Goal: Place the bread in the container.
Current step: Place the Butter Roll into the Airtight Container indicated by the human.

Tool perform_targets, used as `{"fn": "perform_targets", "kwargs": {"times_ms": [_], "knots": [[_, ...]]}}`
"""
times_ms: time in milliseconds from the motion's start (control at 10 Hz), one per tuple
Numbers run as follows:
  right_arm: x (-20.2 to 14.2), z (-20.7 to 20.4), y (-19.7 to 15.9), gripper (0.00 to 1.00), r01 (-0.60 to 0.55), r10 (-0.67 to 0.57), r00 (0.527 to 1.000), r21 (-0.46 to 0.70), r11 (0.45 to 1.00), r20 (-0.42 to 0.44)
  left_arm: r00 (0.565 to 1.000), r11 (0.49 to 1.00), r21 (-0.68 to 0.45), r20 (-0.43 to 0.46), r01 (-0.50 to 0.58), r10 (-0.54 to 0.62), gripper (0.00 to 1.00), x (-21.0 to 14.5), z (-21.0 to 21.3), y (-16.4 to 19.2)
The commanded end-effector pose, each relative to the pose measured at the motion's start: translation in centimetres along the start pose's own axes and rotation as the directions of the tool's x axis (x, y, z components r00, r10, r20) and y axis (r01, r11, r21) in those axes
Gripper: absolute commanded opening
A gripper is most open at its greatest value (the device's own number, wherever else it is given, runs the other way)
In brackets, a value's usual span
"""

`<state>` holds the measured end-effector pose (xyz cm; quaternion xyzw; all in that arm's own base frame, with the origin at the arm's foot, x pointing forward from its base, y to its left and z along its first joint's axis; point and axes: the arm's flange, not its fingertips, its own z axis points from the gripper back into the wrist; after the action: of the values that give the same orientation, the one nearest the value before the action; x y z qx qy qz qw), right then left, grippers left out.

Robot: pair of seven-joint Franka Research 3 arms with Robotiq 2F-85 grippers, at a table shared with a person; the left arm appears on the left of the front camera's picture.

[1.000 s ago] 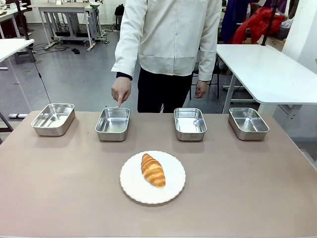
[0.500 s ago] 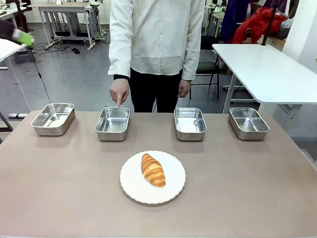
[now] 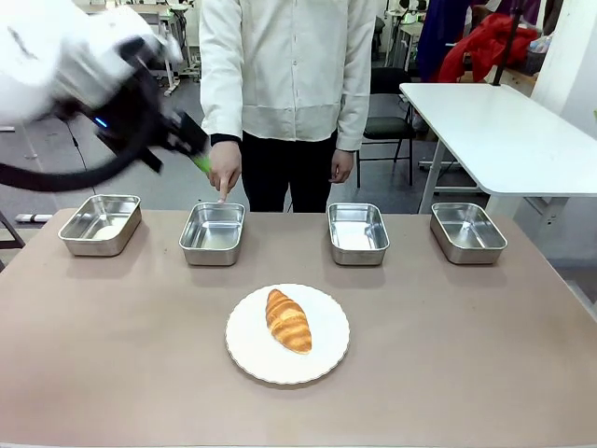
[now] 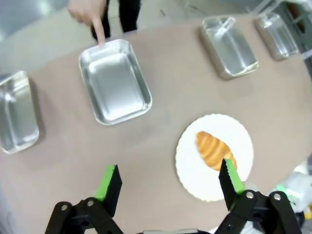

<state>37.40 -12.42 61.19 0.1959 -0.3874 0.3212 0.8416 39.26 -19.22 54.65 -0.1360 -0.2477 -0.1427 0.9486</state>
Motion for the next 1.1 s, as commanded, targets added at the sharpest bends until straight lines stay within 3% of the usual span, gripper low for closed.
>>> {"fn": "perform_targets", "kwargs": {"times_ms": [0,200,300,400,900,1000], "knots": [[0.0,0.0,-0.2,1.0,-0.017,0.016,1.0,0.014,1.0,0.025,0.994,0.996,0.047,-0.071,-0.078,0.081,1.0,-1.3,-3.6,-3.3],[0.0,0.0,-0.2,1.0,-0.017,0.016,1.0,0.014,1.0,0.025,0.985,0.989,0.007,-0.091,-0.15,0.15,1.0,-2.4,-6.2,-4.2],[0.0,0.0,-0.2,1.0,-0.017,0.016,1.0,0.014,1.0,0.025,0.988,0.99,-0.029,-0.078,-0.134,0.132,1.0,-2.4,-5.7,-2.7],[0.0,0.0,-0.2,1.0,-0.017,0.016,1.0,0.014,1.0,0.025,0.989,0.995,0.024,-0.109,-0.1,0.102,1.0,-3.0,-6.4,-5.0],[0.0,0.0,-0.2,1.0,-0.017,0.016,1.0,0.014,1.0,0.025,0.989,0.996,0.008,-0.114,-0.094,0.094,1.0,-2.9,-6.7,-5.1],[0.0,0.0,-0.2,1.0,-0.017,0.016,1.0,0.014,1.0,0.025,0.985,0.991,0.038,-0.111,-0.125,0.128,1.0,-3.1,-7.7,-6.7]]}}
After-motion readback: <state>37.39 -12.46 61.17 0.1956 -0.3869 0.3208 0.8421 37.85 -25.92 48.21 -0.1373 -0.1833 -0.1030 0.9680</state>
